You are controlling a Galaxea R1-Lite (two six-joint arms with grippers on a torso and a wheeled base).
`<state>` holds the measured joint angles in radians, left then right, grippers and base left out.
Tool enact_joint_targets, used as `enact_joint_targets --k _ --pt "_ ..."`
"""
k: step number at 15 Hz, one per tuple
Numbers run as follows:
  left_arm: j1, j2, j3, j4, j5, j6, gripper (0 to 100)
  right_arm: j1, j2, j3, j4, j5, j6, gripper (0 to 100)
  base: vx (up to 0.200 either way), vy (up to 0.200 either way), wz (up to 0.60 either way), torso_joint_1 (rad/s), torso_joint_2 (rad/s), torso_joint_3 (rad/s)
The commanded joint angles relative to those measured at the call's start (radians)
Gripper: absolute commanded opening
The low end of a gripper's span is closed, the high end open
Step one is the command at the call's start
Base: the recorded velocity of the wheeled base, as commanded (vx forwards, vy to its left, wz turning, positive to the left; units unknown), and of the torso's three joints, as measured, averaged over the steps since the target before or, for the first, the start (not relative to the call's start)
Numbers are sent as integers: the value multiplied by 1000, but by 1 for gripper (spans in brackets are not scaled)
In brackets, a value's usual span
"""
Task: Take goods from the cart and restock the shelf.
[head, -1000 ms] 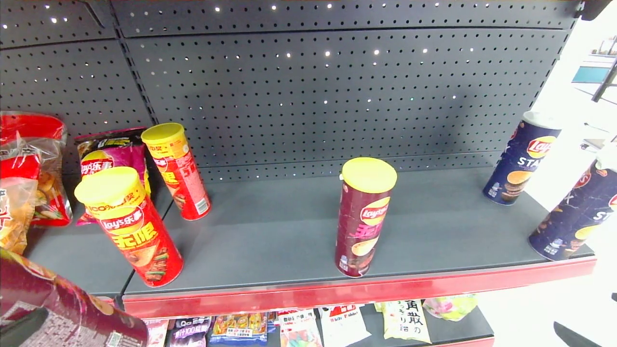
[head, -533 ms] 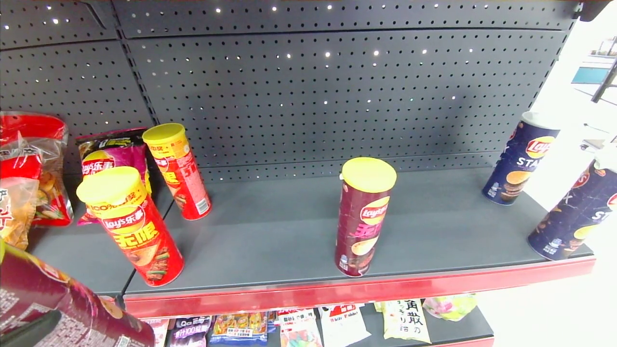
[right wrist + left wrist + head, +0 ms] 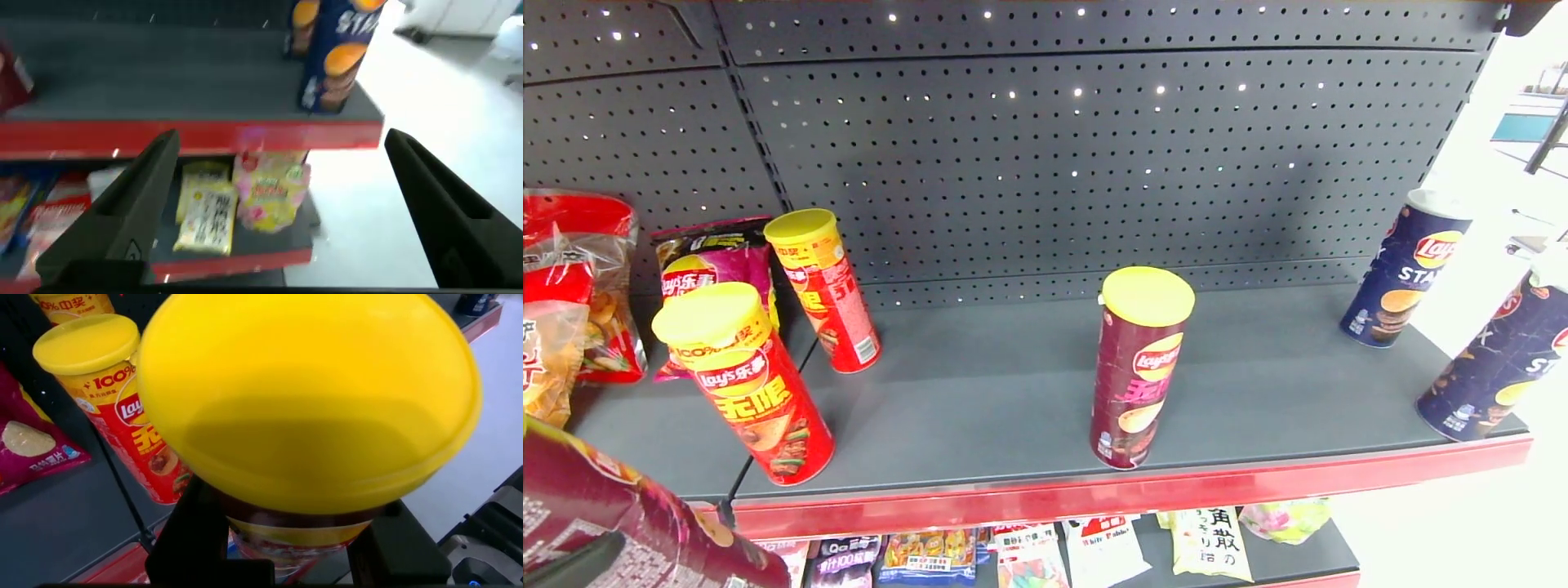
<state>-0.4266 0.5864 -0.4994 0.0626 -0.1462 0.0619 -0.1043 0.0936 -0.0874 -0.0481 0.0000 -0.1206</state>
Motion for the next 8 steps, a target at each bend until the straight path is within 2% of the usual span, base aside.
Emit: enact_joint_targets --k 1,3,6,8 --pt "-1 -14 5 0 0 -4 0 0 5 81 -4 -104 21 100 0 0 0 0 0 0" --pt "-1 -10 5 0 -1 -16 0 0 5 83 -9 -109 18 100 0 0 0 0 0 0" --pt "-1 -8 4 0 -3 -17 0 3 5 81 -7 71 -1 100 0 0 0 0 0 0" --pt "-1 -10 8 0 -1 -17 0 3 3 87 -12 -8 -16 100 0 0 0 0 0 0"
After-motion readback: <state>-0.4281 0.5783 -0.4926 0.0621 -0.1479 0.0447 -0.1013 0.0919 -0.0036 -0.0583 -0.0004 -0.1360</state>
